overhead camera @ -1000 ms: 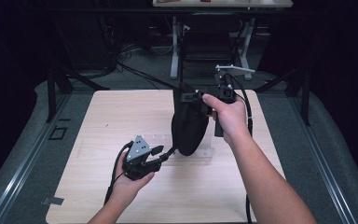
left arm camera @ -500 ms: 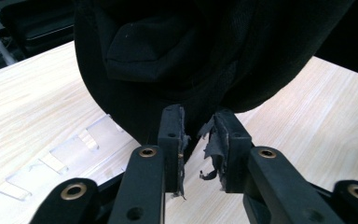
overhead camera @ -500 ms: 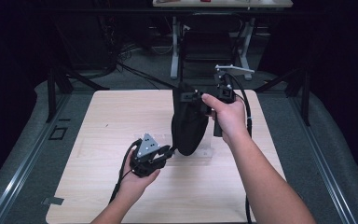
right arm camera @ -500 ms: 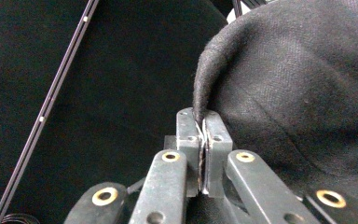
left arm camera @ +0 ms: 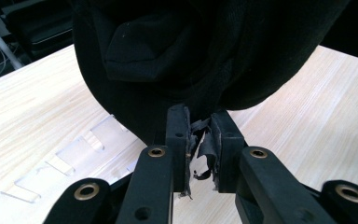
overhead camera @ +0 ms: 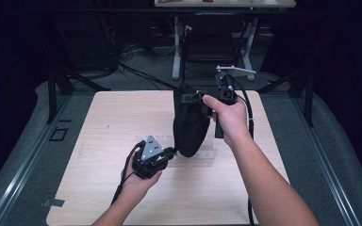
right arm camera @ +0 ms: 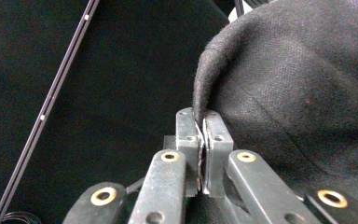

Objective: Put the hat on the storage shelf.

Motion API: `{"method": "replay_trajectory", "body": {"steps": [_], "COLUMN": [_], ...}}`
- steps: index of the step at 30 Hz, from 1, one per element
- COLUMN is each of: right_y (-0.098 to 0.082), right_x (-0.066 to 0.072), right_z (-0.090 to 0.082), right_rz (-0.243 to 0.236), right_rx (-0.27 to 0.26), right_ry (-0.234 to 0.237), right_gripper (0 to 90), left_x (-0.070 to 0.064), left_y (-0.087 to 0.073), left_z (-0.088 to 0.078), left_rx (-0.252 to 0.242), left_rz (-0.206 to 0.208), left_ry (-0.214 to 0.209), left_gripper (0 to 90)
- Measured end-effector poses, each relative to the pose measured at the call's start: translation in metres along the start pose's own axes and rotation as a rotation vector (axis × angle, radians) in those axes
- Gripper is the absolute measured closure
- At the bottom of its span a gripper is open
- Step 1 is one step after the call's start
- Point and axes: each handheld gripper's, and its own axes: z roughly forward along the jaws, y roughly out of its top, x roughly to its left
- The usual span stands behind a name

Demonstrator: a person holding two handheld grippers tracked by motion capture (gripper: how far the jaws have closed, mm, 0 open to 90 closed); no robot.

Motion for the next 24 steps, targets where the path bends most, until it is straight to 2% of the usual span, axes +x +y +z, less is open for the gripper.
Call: {"method": "replay_trajectory", "body": {"steps": [13, 24], "right_y": [-0.002, -0.003], "right_x": [0.002, 0.004], "right_z": [-0.002, -0.013], "right_rz": [-0.023, -0.045], "right_rx": [-0.011, -0.030], "right_ry": [0.006, 0.008], "right_gripper": [82.2, 78.4], "left_x": [-0.001, 0.001], "left_y": [-0.001, -0.002], "left_z": [0.000, -0.002], "left_rx": [0.007, 0.008], "left_rz": [0.035, 0.040], "left_ry": [0.010, 0.010], "left_gripper": [81.9, 82.7]}}
